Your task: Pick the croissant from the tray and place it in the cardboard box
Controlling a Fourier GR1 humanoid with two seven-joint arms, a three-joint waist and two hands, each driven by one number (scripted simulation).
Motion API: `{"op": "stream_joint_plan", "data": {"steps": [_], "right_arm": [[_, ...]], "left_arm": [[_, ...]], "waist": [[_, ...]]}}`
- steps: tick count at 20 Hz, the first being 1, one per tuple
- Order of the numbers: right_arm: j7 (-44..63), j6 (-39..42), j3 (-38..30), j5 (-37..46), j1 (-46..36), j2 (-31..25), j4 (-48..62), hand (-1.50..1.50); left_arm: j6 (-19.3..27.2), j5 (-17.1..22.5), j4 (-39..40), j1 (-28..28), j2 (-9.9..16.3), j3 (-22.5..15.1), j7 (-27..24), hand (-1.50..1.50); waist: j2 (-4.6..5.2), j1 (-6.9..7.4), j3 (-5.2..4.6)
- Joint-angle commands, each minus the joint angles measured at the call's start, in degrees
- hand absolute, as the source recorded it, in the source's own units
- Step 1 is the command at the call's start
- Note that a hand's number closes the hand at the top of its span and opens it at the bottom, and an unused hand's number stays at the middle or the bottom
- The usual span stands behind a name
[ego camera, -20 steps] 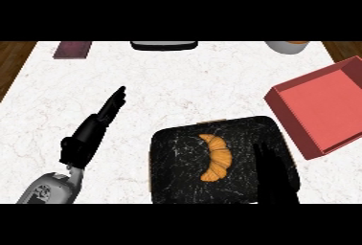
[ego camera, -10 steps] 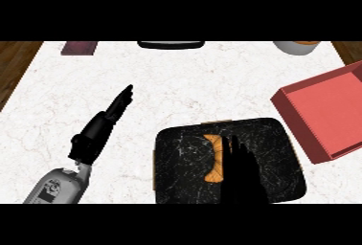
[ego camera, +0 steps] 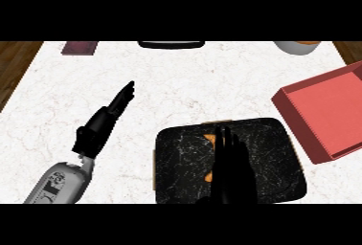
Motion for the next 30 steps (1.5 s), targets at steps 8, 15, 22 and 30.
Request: {"op": "stream_joint_plan", "data": {"steps": [8,15,22,30], "right_arm": [[1.8,0.6,-7.6,0.5,-1.8,1.0,4.8,-1.50],[6.8,-2.6,-3.6,-3.4,-5.0,1.0,10.4,-1.50],[5.4,-6.6,-1.6,-3.7,-2.2,1.0,14.7,-1.50],[2.9,-6.2,-5.8,-6.9,-5.5,1.0,19.1,-1.50]], "left_arm": [[-2.5,-0.9,-1.4,-0.3,-0.4,2.4,2.5,0.00],[-1.9,-3.1,-1.4,-0.9,-2.7,3.0,3.0,0.00],[-3.6,-4.5,-0.5,2.6,-3.2,3.7,-1.0,0.00],[-4.6,-6.4,-0.8,2.5,-4.1,4.6,-0.6,0.00]], "waist": [[-0.17,-0.21,0.05],[-0.09,-0.04,0.05],[-0.14,0.02,0.05],[-0.11,-0.06,0.04]]}}
